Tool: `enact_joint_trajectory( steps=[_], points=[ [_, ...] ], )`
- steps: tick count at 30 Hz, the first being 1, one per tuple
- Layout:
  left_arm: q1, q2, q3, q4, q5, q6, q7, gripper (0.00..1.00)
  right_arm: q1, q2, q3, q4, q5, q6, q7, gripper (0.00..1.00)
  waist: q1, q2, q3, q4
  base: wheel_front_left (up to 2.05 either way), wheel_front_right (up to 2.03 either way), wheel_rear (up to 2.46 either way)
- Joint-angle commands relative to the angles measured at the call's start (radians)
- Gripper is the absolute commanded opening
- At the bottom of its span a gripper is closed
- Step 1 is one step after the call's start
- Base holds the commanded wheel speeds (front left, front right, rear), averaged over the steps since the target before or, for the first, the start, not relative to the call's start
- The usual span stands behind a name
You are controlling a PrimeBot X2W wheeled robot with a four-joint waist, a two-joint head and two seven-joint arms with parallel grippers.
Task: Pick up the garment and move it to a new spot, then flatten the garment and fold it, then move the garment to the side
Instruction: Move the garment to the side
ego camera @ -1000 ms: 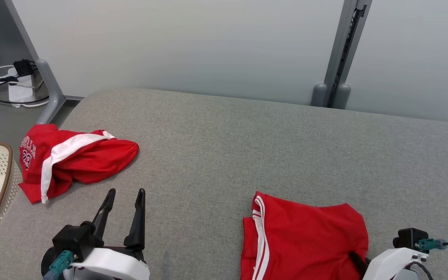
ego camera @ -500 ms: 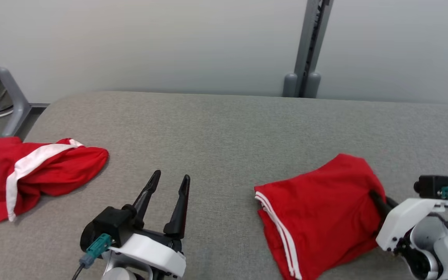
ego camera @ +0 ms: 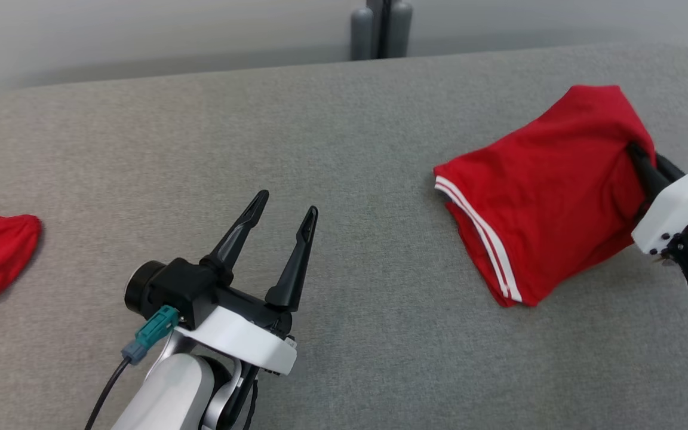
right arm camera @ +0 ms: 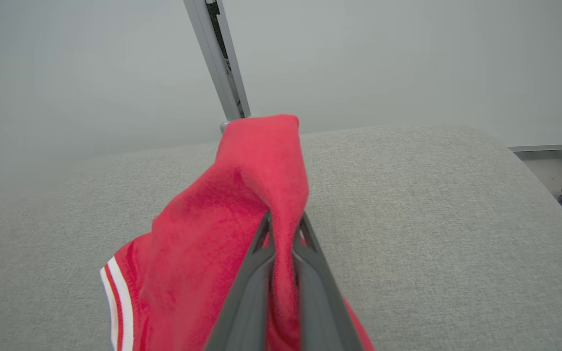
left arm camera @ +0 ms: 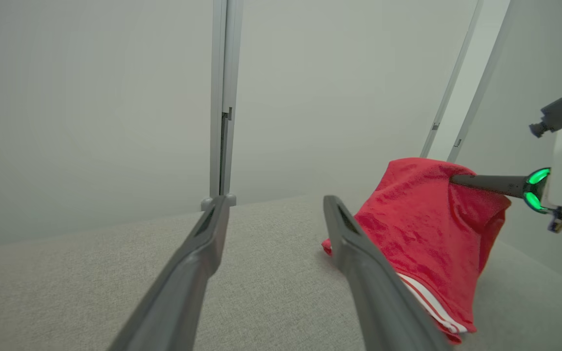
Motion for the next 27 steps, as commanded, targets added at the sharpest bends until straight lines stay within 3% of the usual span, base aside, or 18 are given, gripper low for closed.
enact_joint_trajectory(
  steps=[1, 11, 21, 23, 24, 27],
  points=[
    [-0.020, 0.006, 0.003, -0.005, 0.007, -0.004, 0.004, 1.00, -0.015, -0.008, -0.007, -0.002, -0.010, 0.002, -0.009, 0.00, 0.0000, -0.0001, 0.073, -0.069, 0.00, 0.00, 0.00],
    [-0.068, 0.052, 0.000, -0.057, 0.033, -0.004, 0.050, 1.00, -0.098, -0.032, -0.098, 0.021, -0.051, 0.002, -0.039, 0.00, 0.0000, -0.0001, 0.181, -0.175, 0.00, 0.00, 0.00],
    [-0.094, 0.084, 0.002, -0.100, 0.034, -0.002, 0.086, 1.00, -0.192, 0.005, -0.159, 0.140, -0.217, 0.001, -0.082, 0.00, 0.0000, -0.0001, 0.237, -0.220, 0.00, 0.00, 0.00],
    [-0.093, 0.088, 0.000, -0.101, 0.032, -0.004, 0.087, 1.00, -0.211, 0.008, -0.200, 0.201, -0.281, 0.001, -0.109, 0.61, 0.0000, -0.0001, 0.239, -0.212, 0.00, 0.00, 0.00],
    [-0.092, 0.087, 0.000, -0.100, 0.031, -0.001, 0.085, 1.00, -0.219, 0.012, -0.218, 0.221, -0.302, 0.001, -0.122, 1.00, 0.0000, -0.0001, 0.237, -0.208, 0.00, 0.00, 0.00],
    [-0.083, 0.083, 0.001, -0.090, 0.023, 0.003, 0.077, 1.00, -0.225, 0.022, -0.269, 0.257, -0.367, 0.001, -0.176, 1.00, 0.0000, -0.0001, 0.221, -0.193, 0.00, 0.00, 0.00]
  ],
)
